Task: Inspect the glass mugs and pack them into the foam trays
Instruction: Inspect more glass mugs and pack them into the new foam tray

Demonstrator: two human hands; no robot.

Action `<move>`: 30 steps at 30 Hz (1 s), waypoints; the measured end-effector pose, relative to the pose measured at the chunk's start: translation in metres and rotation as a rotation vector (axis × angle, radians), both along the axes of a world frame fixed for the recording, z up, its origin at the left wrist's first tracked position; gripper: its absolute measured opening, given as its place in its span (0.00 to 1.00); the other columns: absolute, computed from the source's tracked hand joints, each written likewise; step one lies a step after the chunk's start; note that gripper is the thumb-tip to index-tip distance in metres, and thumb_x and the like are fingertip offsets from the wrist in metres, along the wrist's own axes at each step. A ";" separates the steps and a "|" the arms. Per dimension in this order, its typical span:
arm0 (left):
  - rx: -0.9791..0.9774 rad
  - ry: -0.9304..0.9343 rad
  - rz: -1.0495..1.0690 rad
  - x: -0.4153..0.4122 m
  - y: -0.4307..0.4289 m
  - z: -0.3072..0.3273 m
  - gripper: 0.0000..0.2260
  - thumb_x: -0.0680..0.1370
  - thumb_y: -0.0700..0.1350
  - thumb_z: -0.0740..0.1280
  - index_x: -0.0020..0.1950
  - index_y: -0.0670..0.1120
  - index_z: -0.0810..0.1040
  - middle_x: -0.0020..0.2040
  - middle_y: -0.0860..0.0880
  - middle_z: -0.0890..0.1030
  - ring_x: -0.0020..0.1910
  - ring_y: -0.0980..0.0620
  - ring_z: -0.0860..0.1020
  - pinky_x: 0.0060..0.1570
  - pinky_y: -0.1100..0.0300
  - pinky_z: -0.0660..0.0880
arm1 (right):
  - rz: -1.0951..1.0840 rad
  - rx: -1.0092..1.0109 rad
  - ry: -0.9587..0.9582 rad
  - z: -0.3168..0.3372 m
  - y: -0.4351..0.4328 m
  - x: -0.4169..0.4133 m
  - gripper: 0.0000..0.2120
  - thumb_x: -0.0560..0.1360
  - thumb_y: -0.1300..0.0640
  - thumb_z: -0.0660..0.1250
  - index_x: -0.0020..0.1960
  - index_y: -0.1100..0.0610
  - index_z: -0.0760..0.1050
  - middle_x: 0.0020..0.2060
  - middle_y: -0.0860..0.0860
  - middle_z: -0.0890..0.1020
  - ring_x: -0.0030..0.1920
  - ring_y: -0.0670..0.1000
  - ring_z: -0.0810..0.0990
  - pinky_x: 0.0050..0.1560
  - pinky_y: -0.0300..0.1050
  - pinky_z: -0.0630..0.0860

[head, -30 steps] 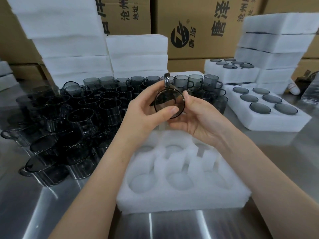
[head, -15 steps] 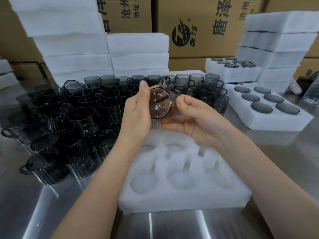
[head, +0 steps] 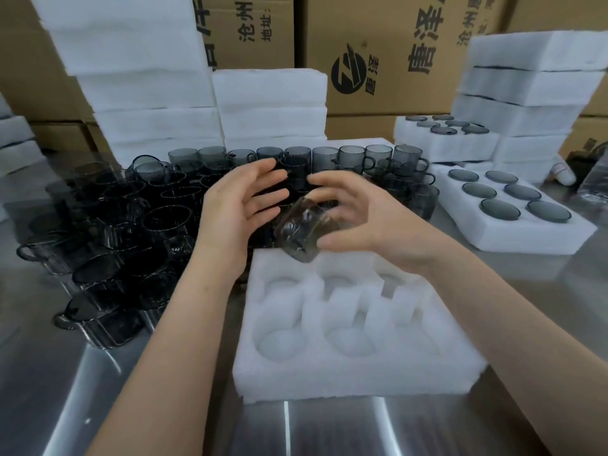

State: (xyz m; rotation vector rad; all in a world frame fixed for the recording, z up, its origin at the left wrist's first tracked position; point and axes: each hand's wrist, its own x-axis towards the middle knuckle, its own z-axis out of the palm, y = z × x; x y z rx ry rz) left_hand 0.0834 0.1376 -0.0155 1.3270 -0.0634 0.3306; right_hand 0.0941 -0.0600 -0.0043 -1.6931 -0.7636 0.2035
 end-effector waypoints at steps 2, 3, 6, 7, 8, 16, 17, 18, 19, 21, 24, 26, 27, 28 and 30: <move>0.036 0.067 -0.048 0.000 0.005 0.000 0.12 0.81 0.48 0.60 0.58 0.50 0.81 0.54 0.50 0.85 0.52 0.50 0.84 0.52 0.55 0.77 | 0.047 -0.222 -0.179 0.007 0.007 -0.006 0.34 0.70 0.72 0.73 0.71 0.52 0.69 0.61 0.47 0.75 0.61 0.48 0.77 0.65 0.47 0.74; 0.065 0.101 -0.064 0.000 0.006 -0.001 0.12 0.81 0.48 0.60 0.58 0.50 0.81 0.53 0.50 0.85 0.51 0.50 0.84 0.52 0.54 0.77 | 0.068 -0.318 -0.254 0.009 0.012 -0.008 0.33 0.70 0.71 0.72 0.71 0.53 0.70 0.62 0.46 0.73 0.64 0.46 0.74 0.67 0.44 0.71; 0.129 0.173 -0.087 0.000 0.003 -0.003 0.12 0.80 0.46 0.62 0.59 0.47 0.81 0.51 0.48 0.86 0.50 0.47 0.83 0.50 0.54 0.78 | 0.093 -0.479 -0.376 0.015 0.025 -0.014 0.31 0.69 0.71 0.70 0.71 0.56 0.71 0.64 0.46 0.70 0.66 0.41 0.68 0.59 0.27 0.65; 0.143 0.181 -0.094 0.000 0.002 -0.004 0.12 0.80 0.45 0.62 0.59 0.45 0.81 0.50 0.45 0.85 0.50 0.46 0.83 0.50 0.53 0.78 | 0.103 -0.514 -0.403 0.017 0.028 -0.015 0.31 0.69 0.72 0.69 0.70 0.56 0.72 0.64 0.47 0.71 0.66 0.40 0.67 0.56 0.24 0.63; 0.153 0.186 -0.096 -0.001 0.001 -0.005 0.12 0.79 0.44 0.63 0.59 0.43 0.82 0.51 0.43 0.85 0.51 0.45 0.83 0.52 0.51 0.78 | 0.114 -0.551 -0.424 0.019 0.031 -0.016 0.32 0.69 0.72 0.68 0.70 0.56 0.71 0.64 0.48 0.71 0.65 0.40 0.67 0.54 0.22 0.62; 0.115 0.190 -0.102 -0.001 0.002 -0.006 0.11 0.80 0.40 0.62 0.58 0.38 0.81 0.47 0.39 0.83 0.48 0.45 0.81 0.49 0.53 0.77 | 0.118 -0.663 -0.494 0.019 0.042 -0.021 0.30 0.70 0.70 0.68 0.71 0.57 0.71 0.64 0.49 0.72 0.61 0.40 0.68 0.48 0.18 0.61; 0.114 0.188 -0.105 0.000 0.003 -0.006 0.11 0.80 0.40 0.62 0.58 0.39 0.81 0.45 0.41 0.83 0.46 0.47 0.82 0.45 0.57 0.78 | 0.116 -0.664 -0.496 0.018 0.043 -0.021 0.30 0.70 0.69 0.68 0.71 0.58 0.71 0.64 0.50 0.72 0.61 0.41 0.68 0.48 0.19 0.61; 0.116 0.184 -0.107 0.000 0.004 -0.006 0.11 0.80 0.40 0.62 0.57 0.39 0.81 0.43 0.43 0.84 0.43 0.49 0.82 0.41 0.59 0.79 | 0.115 -0.671 -0.502 0.018 0.043 -0.022 0.29 0.70 0.69 0.68 0.71 0.57 0.71 0.64 0.50 0.72 0.62 0.43 0.69 0.50 0.20 0.62; 0.117 0.179 -0.108 0.000 0.005 -0.007 0.11 0.80 0.40 0.62 0.57 0.40 0.82 0.41 0.44 0.84 0.41 0.49 0.83 0.38 0.61 0.79 | 0.113 -0.683 -0.514 0.017 0.044 -0.022 0.29 0.70 0.68 0.69 0.71 0.57 0.72 0.64 0.50 0.72 0.63 0.44 0.69 0.54 0.22 0.63; 0.109 0.177 -0.109 0.001 0.006 -0.008 0.10 0.80 0.40 0.62 0.55 0.41 0.82 0.41 0.44 0.84 0.40 0.49 0.83 0.37 0.61 0.79 | 0.113 -0.715 -0.545 0.018 0.044 -0.022 0.27 0.70 0.66 0.70 0.69 0.58 0.73 0.65 0.51 0.72 0.65 0.47 0.69 0.61 0.29 0.64; 0.109 0.184 -0.114 0.003 0.005 -0.009 0.10 0.80 0.41 0.62 0.56 0.41 0.81 0.48 0.42 0.85 0.46 0.46 0.84 0.43 0.57 0.81 | 0.132 -0.754 -0.574 0.018 0.043 -0.022 0.25 0.71 0.64 0.71 0.67 0.60 0.74 0.68 0.52 0.72 0.69 0.50 0.66 0.66 0.41 0.63; 0.098 0.194 -0.118 0.003 0.005 -0.010 0.10 0.81 0.42 0.62 0.56 0.41 0.81 0.50 0.42 0.85 0.47 0.45 0.84 0.44 0.55 0.81 | 0.123 -0.758 -0.561 0.015 0.041 -0.023 0.26 0.72 0.64 0.71 0.69 0.58 0.73 0.69 0.52 0.71 0.71 0.50 0.64 0.68 0.42 0.62; 0.093 0.200 -0.120 0.003 0.005 -0.010 0.10 0.81 0.42 0.62 0.56 0.42 0.81 0.50 0.42 0.85 0.47 0.46 0.84 0.42 0.56 0.81 | 0.119 -0.761 -0.556 0.013 0.040 -0.023 0.27 0.73 0.63 0.70 0.71 0.57 0.71 0.70 0.52 0.70 0.71 0.50 0.64 0.69 0.42 0.61; 0.091 0.206 -0.120 0.003 0.004 -0.009 0.10 0.81 0.43 0.62 0.56 0.42 0.81 0.49 0.43 0.86 0.47 0.46 0.85 0.41 0.57 0.81 | 0.120 -0.775 -0.555 0.010 0.040 -0.024 0.27 0.74 0.63 0.69 0.72 0.57 0.69 0.72 0.51 0.69 0.72 0.50 0.63 0.70 0.43 0.60; 0.107 0.212 -0.114 0.003 0.004 -0.010 0.10 0.81 0.44 0.62 0.56 0.44 0.81 0.49 0.45 0.86 0.47 0.47 0.85 0.41 0.59 0.81 | 0.123 -0.865 -0.574 0.003 0.040 -0.026 0.28 0.78 0.60 0.63 0.76 0.55 0.63 0.76 0.48 0.62 0.75 0.50 0.58 0.72 0.48 0.60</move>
